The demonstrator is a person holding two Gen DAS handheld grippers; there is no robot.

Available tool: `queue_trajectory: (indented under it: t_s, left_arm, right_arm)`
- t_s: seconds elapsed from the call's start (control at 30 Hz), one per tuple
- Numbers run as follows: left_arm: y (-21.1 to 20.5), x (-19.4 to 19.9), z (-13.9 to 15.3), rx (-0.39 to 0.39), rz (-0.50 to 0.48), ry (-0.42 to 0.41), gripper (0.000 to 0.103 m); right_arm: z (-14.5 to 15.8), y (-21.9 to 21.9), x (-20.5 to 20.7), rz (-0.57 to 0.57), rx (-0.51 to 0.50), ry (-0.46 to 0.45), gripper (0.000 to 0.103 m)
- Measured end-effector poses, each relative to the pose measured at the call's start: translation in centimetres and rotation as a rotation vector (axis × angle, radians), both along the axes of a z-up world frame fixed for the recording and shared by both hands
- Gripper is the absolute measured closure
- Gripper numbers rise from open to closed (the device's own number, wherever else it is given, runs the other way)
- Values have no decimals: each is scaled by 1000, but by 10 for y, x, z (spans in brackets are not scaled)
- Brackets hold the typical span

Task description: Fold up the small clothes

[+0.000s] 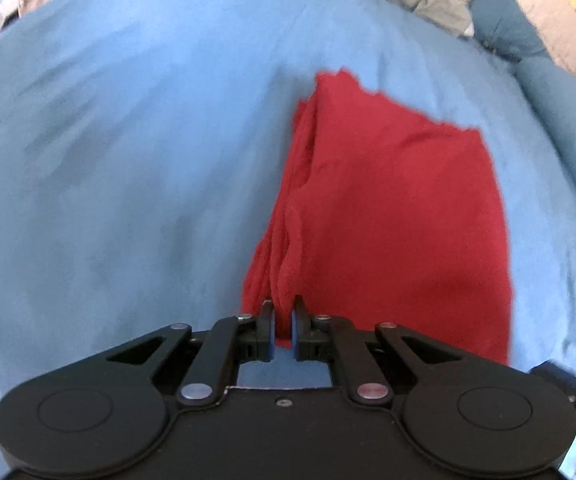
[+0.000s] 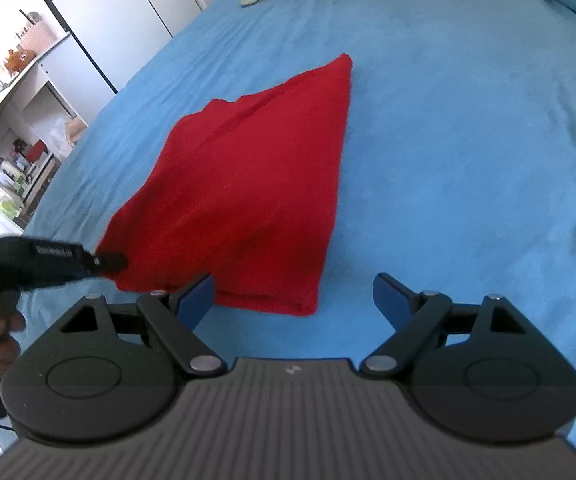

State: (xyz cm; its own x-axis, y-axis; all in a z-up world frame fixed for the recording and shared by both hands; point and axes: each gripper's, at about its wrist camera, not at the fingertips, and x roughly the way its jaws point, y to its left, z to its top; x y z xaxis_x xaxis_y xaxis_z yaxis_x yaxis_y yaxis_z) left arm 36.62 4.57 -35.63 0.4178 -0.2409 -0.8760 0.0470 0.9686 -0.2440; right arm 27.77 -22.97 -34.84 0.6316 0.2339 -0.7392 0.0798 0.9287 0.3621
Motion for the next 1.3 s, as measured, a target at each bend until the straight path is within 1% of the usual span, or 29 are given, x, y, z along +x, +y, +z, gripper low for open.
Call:
queue_trajectory:
  t_s: [0.07, 0.17, 0.23, 0.27, 0.3, 0.33, 0.37, 0.4, 0.47, 0.53, 0.63, 0.67, 0.7, 0.73, 0.77, 0.8, 0.87, 0.9, 0.97, 1.03, 1.1, 1.2, 1.3]
  left_arm:
    - [-3, 4, -11, 6, -5, -5, 95]
    - [-8, 7, -8, 30, -20, -8, 95]
    - [-10, 5, -2, 58, -35, -12, 87]
    - [-11, 4, 3, 73, -47, -19, 86]
    - [-9, 3, 6, 94, -61, -26, 79]
    - [-12, 3, 10, 125, -73, -30, 68]
    - [-14, 2, 12, 184, -81, -32, 61]
    - [-14, 2, 13, 225, -86, -34, 50]
    - [-5, 3, 15, 264, -81, -20, 49]
    - [4, 5, 20, 266, -64, -7, 49]
    - [8, 12, 39, 345, -52, -40, 47]
    - [8, 15, 46, 347, -58, -57, 45]
    - [7, 20, 56, 337, -71, -81, 36]
    - [5, 25, 65, 326, -86, -106, 24]
    - [2, 33, 76, 311, -109, -136, 17]
    - [-1, 41, 84, 295, -131, -159, 2]
    - [-9, 62, 91, 249, -190, -186, 0]
    - [-13, 74, 90, 230, -219, -174, 0]
    - [-19, 101, 80, 201, -279, -123, 0]
    - [-24, 122, 68, 170, -332, -71, 0]
    - [-30, 134, 59, 139, -362, -36, 1]
    - [-33, 146, 43, 124, -390, -11, 4]
    - [-41, 150, 25, 95, -402, 30, 13]
  right_arm:
    - [-2, -2, -1, -1, -10, 3, 2]
    - [-1, -3, 1, -4, -21, -3, 2]
    - [-1, -5, 0, -4, -29, -9, 2]
    - [0, -6, 0, -7, -35, -9, 2]
    - [2, -7, -1, -10, -35, -8, 2]
    - [3, -8, -1, -12, -32, -8, 2]
    - [6, -9, -1, -15, -30, -12, 2]
    - [10, -10, 0, -16, -29, -18, 2]
    - [18, -11, 1, -12, -29, -30, 2]
    - [25, -12, 4, -3, -33, -39, 2]
    - [37, -16, 9, 10, -48, -59, 2]
    - [42, -17, 12, 11, -54, -66, 2]
    - [46, -19, 15, 11, -58, -73, 2]
    - [50, -21, 19, 13, -60, -78, 1]
    - [54, -23, 24, 17, -59, -79, 1]
    - [57, -25, 30, 24, -59, -78, 1]
    - [60, -30, 44, 42, -60, -61, 1]
    - [61, -32, 53, 51, -59, -50, 1]
    - [60, -38, 72, 75, -31, -18, 1]
    - [55, -44, 93, 92, 2, 47, 1]
    - [49, -48, 112, 102, 31, 106, 1]
    - [34, -54, 134, 89, 62, 169, 1]
    - [16, -57, 150, 74, 77, 213, 1]
